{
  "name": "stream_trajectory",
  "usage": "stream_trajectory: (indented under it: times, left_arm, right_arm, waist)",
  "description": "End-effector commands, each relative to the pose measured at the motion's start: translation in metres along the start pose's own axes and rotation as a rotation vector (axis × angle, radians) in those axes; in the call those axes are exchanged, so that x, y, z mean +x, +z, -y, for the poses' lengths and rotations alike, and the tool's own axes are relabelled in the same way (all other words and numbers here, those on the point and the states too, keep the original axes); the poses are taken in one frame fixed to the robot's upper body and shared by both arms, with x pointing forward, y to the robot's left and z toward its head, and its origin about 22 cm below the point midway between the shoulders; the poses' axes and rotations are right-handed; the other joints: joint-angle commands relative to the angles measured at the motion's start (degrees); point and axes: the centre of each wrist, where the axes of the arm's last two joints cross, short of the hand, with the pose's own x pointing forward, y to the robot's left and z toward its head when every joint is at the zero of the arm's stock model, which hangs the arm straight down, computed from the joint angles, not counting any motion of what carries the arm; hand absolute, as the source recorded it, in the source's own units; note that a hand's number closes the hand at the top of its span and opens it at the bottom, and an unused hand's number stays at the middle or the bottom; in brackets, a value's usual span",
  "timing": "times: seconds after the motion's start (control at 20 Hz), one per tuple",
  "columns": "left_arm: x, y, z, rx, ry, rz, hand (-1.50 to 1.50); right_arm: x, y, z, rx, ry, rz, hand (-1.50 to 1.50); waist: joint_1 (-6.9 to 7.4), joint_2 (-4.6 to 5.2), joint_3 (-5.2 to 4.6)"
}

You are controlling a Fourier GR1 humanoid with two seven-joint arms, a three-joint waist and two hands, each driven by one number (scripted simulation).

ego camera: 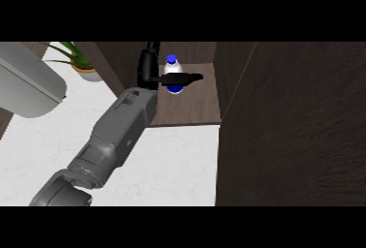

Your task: Pick up the bottled water, place it into the cabinet and close the cabinet

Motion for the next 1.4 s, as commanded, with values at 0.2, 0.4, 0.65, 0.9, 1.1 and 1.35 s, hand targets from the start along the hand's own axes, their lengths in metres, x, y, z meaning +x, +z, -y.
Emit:
stream_trajectory:
  times: [0.2, 0.4, 0.65, 0.9, 1.1, 1.35]
  left_arm:
    - [-0.013, 0.011, -0.029, -0.016, 0.096, 0.017, -1.5]
    - [-0.022, 0.027, -0.032, -0.044, 0.128, 0.025, -1.5]
    - [-0.021, 0.041, -0.032, -0.086, 0.19, 0.0, -1.5]
    - [-0.014, 0.063, -0.028, -0.091, 0.26, -0.009, -1.5]
    - [-0.004, 0.09, -0.02, -0.132, 0.304, -0.017, -1.5]
    - [0.043, 0.121, -0.015, -0.146, 0.38, 0.019, -1.5]
  right_arm:
    - [0.009, -0.007, -0.002, -0.037, 0.002, 0.012, -1.5]
    - [0.01, -0.009, 0.0, -0.065, 0.024, 0.005, -1.5]
    - [0.001, 0.003, -0.005, -0.088, 0.016, -0.013, -1.5]
    - [0.011, 0.017, -0.003, -0.075, 0.011, -0.027, -1.5]
    - [0.01, 0.003, -0.003, -0.098, 0.015, -0.02, -1.5]
    - [0.014, 0.003, -0.012, -0.088, 0.014, -0.017, -1.5]
  waist:
    - [3.35, -1.08, -0.31]
    - [4.51, -1.45, -0.32]
    - [5.48, -2.02, -0.29]
    - [5.29, -2.11, -0.26]
    - [7.41, -2.27, -0.24]
    - [6.57, -2.16, -0.23]
